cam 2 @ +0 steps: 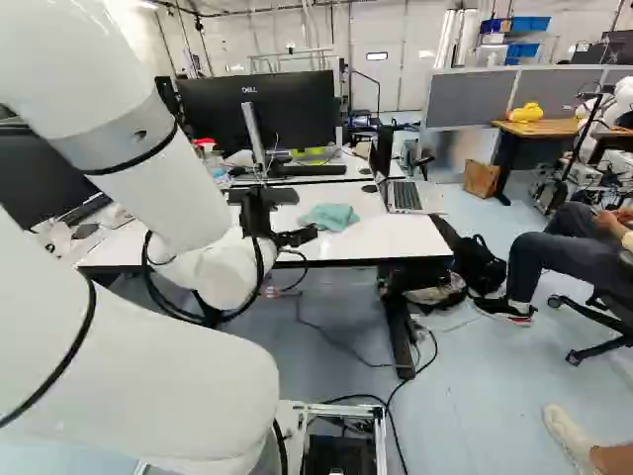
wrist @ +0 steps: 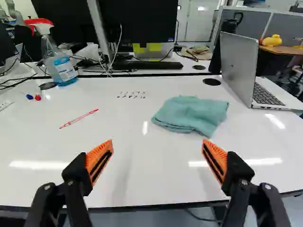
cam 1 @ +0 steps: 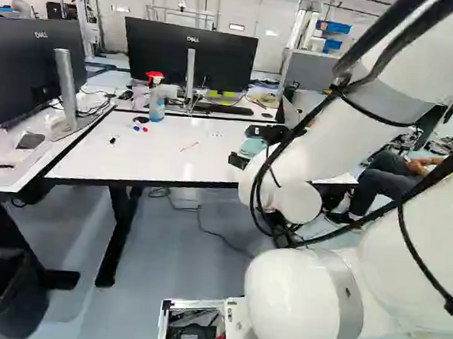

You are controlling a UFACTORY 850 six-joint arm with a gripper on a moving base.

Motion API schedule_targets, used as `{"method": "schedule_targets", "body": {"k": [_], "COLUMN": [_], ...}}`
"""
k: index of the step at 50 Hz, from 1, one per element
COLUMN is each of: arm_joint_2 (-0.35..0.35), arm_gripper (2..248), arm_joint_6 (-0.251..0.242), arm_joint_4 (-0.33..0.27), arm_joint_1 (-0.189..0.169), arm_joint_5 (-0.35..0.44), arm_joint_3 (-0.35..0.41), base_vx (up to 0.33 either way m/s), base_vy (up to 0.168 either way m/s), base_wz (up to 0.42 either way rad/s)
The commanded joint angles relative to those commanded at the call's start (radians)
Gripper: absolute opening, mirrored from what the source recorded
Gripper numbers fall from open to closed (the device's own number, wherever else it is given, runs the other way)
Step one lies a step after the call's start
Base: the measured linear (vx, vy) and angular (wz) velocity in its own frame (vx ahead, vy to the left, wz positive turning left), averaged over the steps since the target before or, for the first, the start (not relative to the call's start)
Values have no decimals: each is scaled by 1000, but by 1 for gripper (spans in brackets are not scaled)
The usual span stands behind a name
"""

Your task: Clean the table with the green towel

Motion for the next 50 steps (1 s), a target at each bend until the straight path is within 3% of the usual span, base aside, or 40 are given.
{"method": "schedule_targets", "body": {"k": [50], "arm_joint_2": [-43], "arm_gripper": [247], "arm_joint_6": [0], "arm_joint_4": [0], "arm_joint_1": [-7], "arm_joint_5": [0], "arm_joint_3": [-37], "base_vx": [0], "base_vy": [0], "base_wz": [0]}}
